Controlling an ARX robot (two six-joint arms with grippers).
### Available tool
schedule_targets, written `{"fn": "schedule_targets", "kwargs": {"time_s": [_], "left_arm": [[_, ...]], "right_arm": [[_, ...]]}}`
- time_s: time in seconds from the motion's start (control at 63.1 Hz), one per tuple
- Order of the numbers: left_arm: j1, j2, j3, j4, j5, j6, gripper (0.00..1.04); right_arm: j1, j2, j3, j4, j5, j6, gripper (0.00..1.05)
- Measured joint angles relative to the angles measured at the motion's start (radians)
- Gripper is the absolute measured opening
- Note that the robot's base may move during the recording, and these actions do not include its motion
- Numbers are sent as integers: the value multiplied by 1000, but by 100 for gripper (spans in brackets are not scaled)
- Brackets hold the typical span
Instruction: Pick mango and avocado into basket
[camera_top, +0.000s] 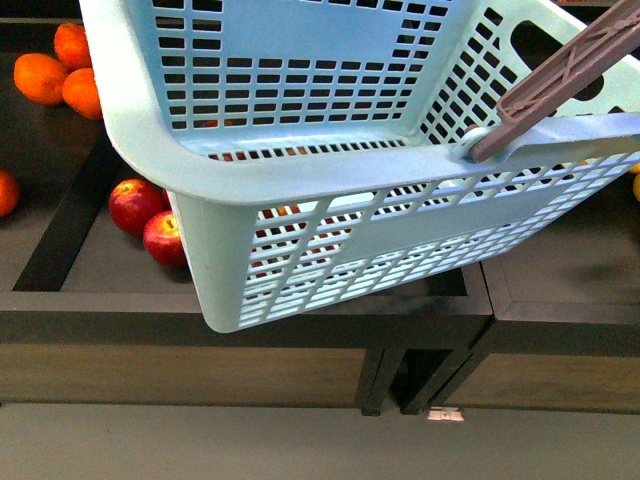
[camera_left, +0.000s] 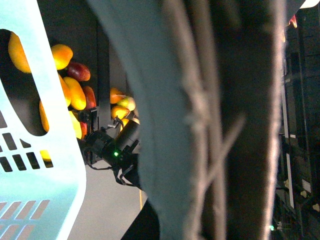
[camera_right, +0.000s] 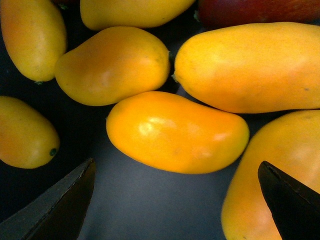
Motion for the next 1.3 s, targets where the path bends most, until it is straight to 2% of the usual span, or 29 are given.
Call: {"fn": "schedule_targets", "kwargs": {"time_s": [0.666, 0.682, 1.3], "left_arm": [[0, 0, 0, 0, 0, 0, 6], [0, 0, 0, 0, 0, 0, 6], [0, 0, 0, 0, 0, 0, 5]], "right_arm": [[42, 166, 250, -112, 16, 55, 96], [44, 213, 351, -162, 26, 65, 96], [48, 192, 327, -193, 4, 181, 96]]}}
